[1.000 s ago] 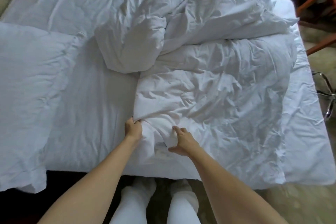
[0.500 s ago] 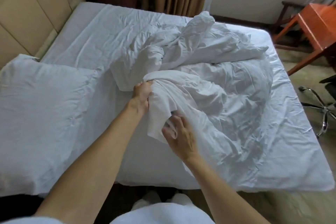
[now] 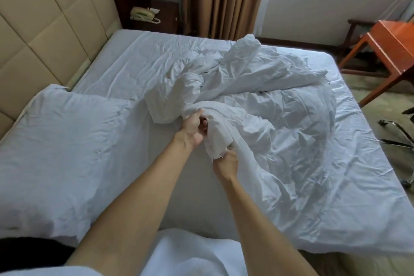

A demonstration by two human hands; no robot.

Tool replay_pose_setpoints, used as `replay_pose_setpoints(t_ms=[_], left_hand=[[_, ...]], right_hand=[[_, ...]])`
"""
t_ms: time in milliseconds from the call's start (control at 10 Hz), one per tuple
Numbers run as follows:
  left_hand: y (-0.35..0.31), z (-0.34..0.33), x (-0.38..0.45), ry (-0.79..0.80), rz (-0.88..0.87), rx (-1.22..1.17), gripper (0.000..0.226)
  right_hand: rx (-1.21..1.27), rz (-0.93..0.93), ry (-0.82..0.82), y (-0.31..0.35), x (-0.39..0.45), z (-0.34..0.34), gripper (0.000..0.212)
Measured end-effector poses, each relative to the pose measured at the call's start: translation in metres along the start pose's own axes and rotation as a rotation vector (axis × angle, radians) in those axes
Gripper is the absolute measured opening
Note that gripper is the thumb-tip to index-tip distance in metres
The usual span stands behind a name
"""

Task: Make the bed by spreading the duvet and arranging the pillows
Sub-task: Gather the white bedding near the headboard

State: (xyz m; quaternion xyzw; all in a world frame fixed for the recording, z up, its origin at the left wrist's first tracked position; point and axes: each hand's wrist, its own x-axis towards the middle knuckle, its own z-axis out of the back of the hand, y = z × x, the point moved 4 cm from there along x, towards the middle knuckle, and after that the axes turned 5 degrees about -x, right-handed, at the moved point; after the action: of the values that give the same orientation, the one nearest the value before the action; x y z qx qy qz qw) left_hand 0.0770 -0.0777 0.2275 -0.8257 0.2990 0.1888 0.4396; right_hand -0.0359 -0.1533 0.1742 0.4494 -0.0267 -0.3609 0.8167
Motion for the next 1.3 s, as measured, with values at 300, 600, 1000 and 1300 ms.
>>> replay_pose_setpoints(t_ms=[300, 600, 1000, 1300], left_hand=[[0.074, 0.041, -0.045, 0.144, 0.029, 0.772, 0.062], [0.100, -0.004, -0.040, -0.283, -0.319, 0.761, 0.018], [0.048, -0.022, -0.032, -0.325, -0.478, 0.278, 0.047], [0.054, 0.004, -0.015, -0.401, -0.238, 0.097, 0.037]], right_hand=[[0.685, -0.174, 0.135, 0.040, -0.013, 0.049, 0.022], [0.848, -0.013, 0.213, 0.074, -0.008, 0.092, 0.026], [-0.464, 0.185, -0.293, -0.019, 0.005, 0.116, 0.087], [-0.089, -0.104, -0.355, -0.006, 0.033, 0.193, 0.022]])
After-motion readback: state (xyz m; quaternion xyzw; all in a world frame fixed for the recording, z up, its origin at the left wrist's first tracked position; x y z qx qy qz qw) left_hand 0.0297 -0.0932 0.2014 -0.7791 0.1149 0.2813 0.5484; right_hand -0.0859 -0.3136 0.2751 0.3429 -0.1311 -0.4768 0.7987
